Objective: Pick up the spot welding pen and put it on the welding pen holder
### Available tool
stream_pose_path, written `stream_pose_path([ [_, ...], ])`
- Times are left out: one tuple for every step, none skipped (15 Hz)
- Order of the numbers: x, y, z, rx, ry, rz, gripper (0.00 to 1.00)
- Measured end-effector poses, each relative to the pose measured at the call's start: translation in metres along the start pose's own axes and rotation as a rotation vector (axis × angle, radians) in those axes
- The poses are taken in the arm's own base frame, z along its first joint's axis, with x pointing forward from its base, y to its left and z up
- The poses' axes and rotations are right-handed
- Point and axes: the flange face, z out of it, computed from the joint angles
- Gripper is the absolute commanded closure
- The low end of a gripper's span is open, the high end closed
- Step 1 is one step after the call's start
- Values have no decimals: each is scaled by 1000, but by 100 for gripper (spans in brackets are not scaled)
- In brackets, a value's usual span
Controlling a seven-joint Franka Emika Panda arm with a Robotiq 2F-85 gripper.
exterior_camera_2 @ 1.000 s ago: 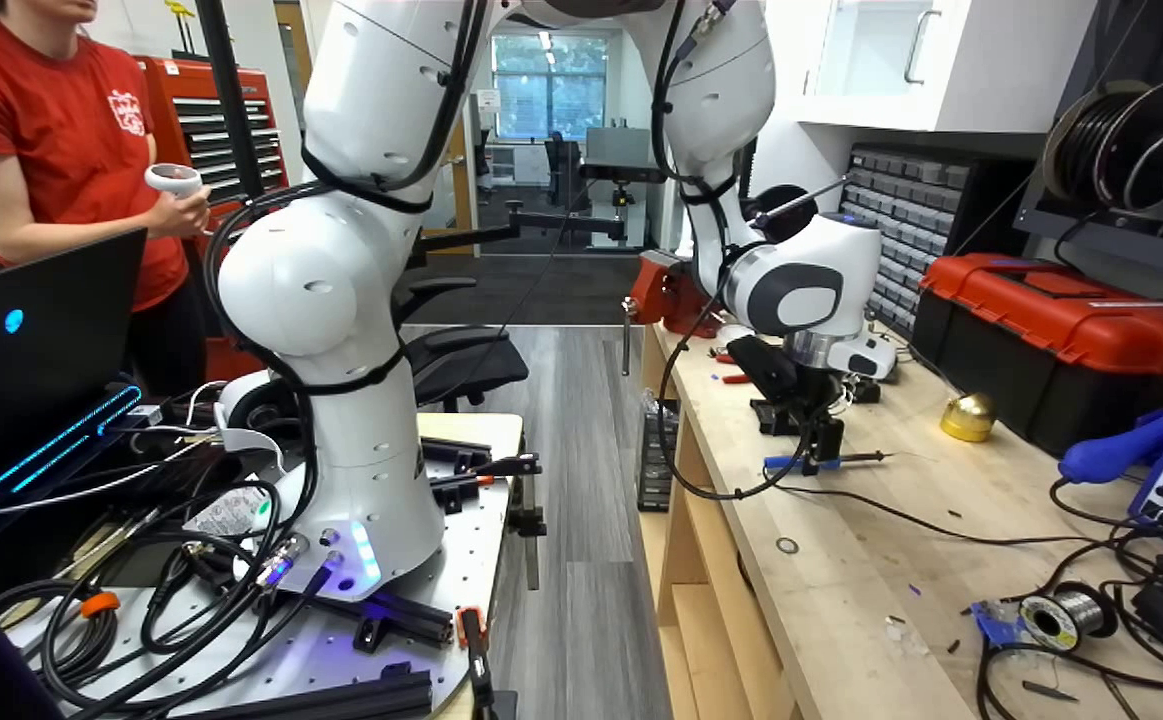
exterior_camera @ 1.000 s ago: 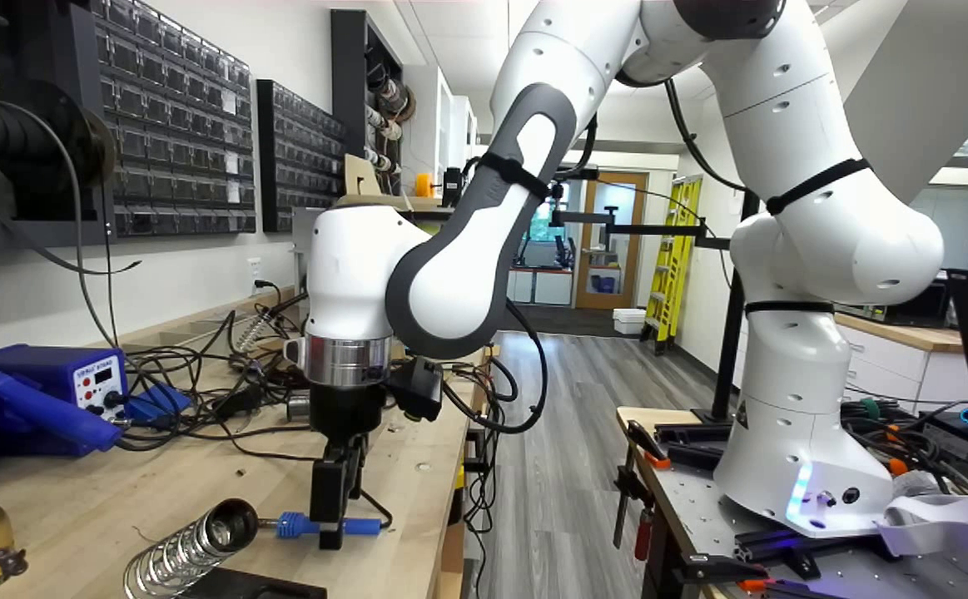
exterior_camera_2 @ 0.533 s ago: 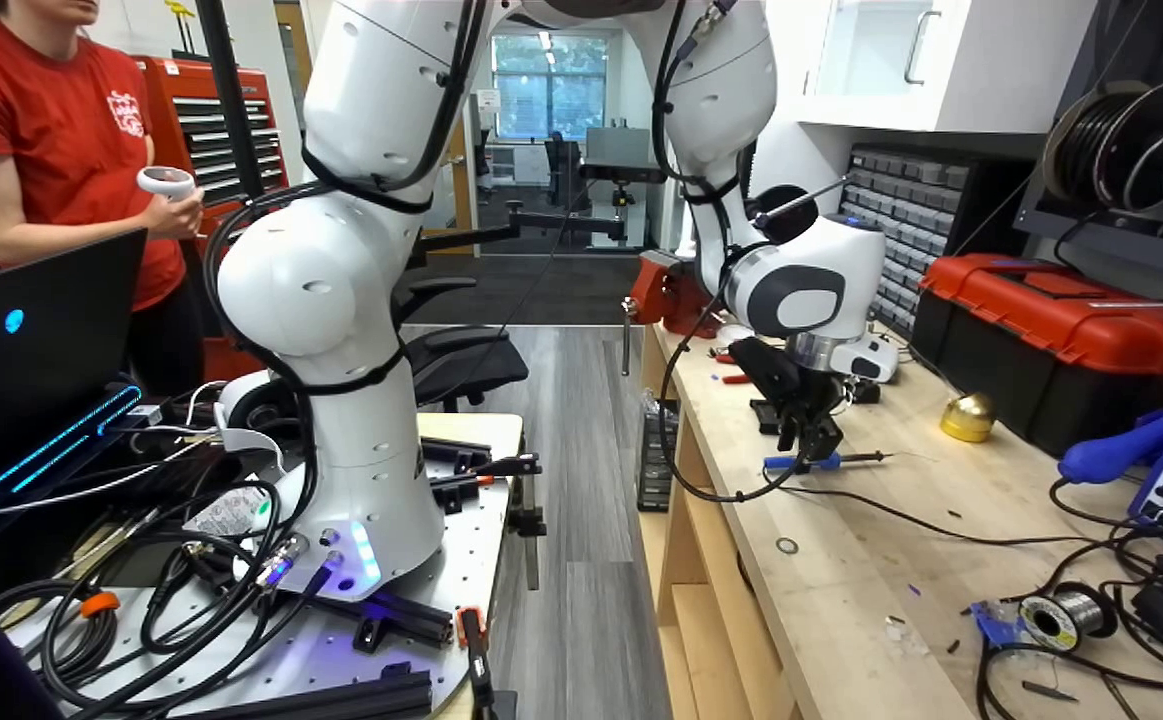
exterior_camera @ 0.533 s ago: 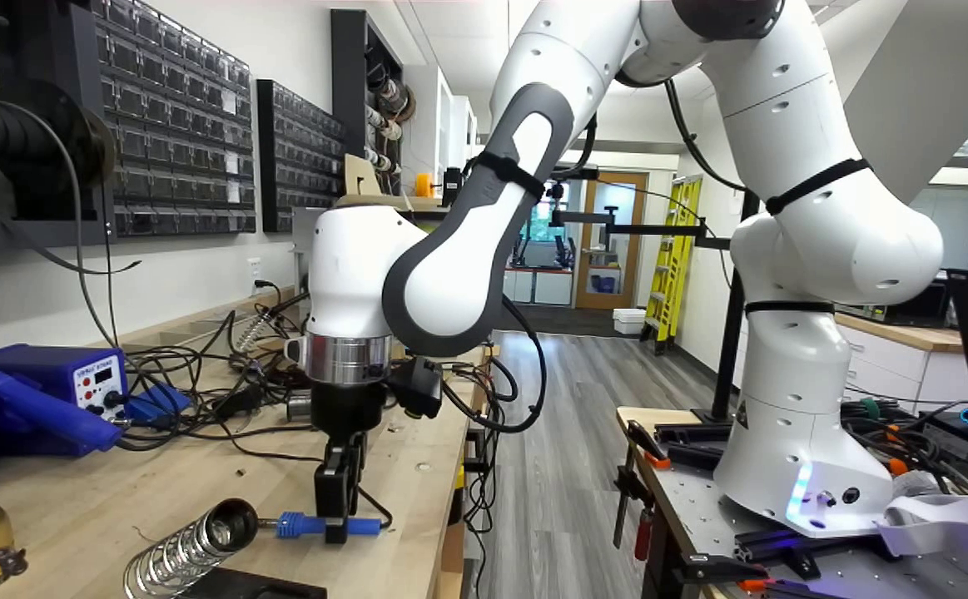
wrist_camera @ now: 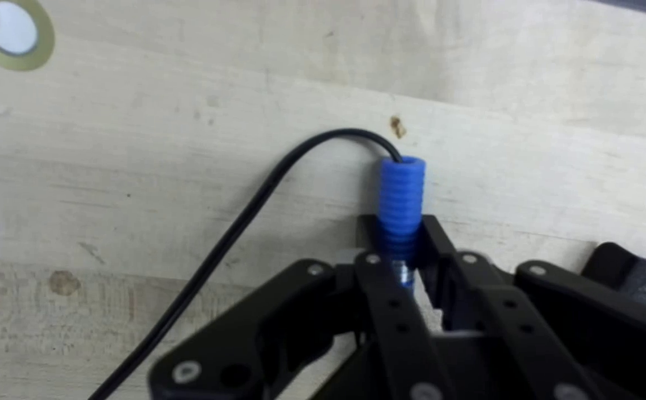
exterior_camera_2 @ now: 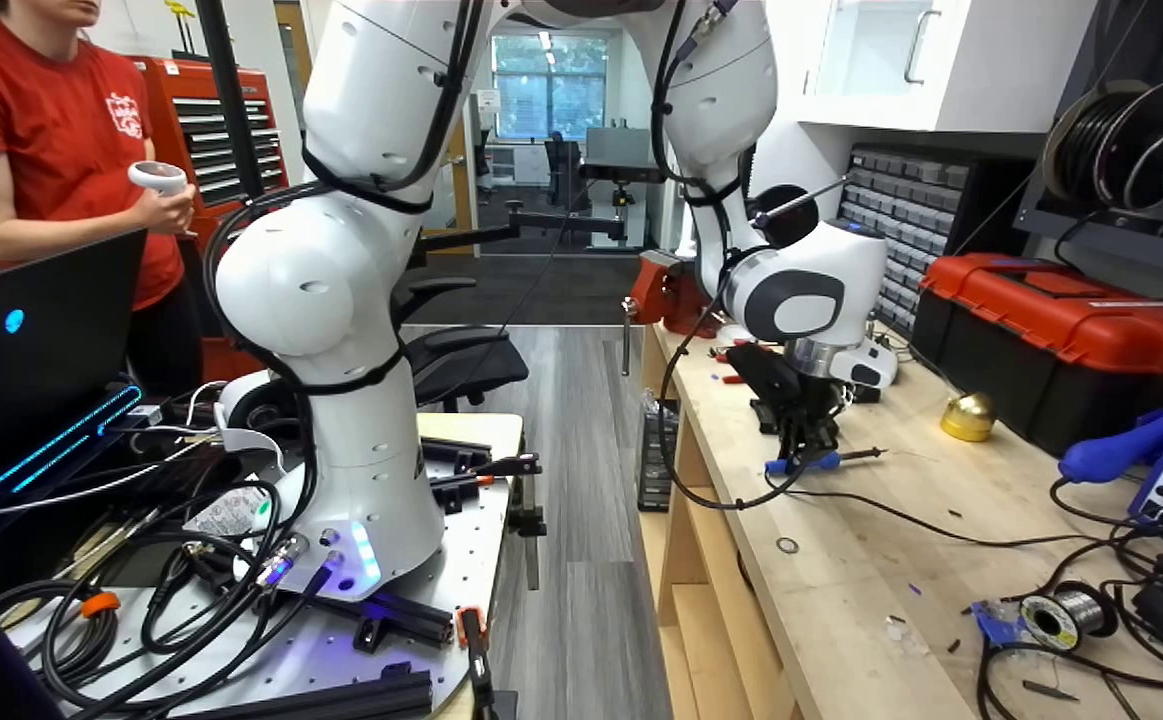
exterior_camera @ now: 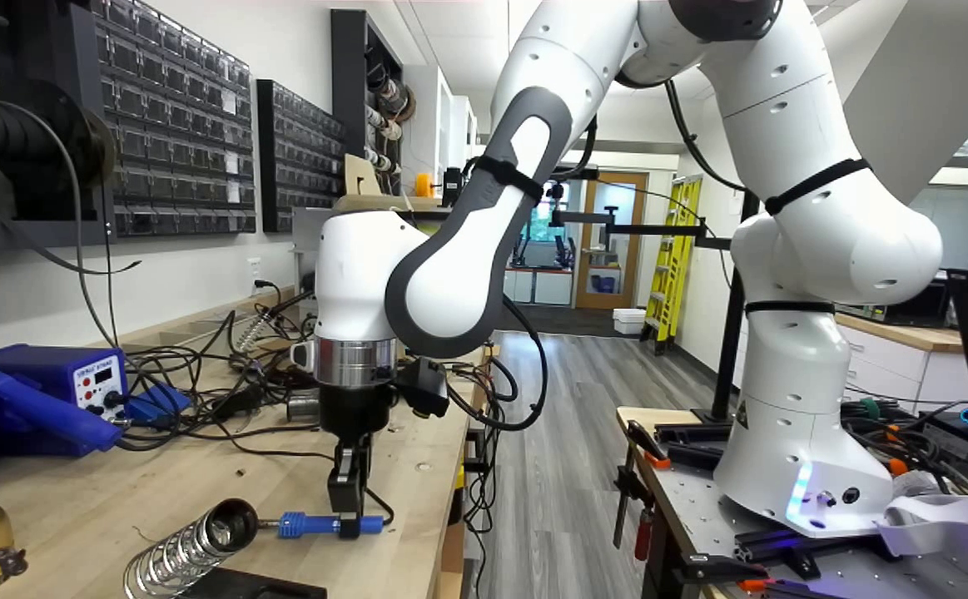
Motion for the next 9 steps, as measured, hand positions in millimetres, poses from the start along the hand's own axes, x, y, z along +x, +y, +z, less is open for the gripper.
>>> stream_pose_path([
  [0, 0, 0, 0, 0, -1, 95],
  [0, 0, 0, 0, 0, -1, 95],
  [0, 1, -1, -2, 1, -2, 95],
  [1, 1, -3, -5, 4, -4, 95],
  [2, 3, -6, -11, 10, -6, 95],
  [4, 4, -12, -17, 19, -10, 95],
  [6, 5, -20, -23, 27, -15, 95],
  [7, 5, -29, -31, 34, -22, 95],
  [9, 5, -39, -40, 39, -31, 95],
])
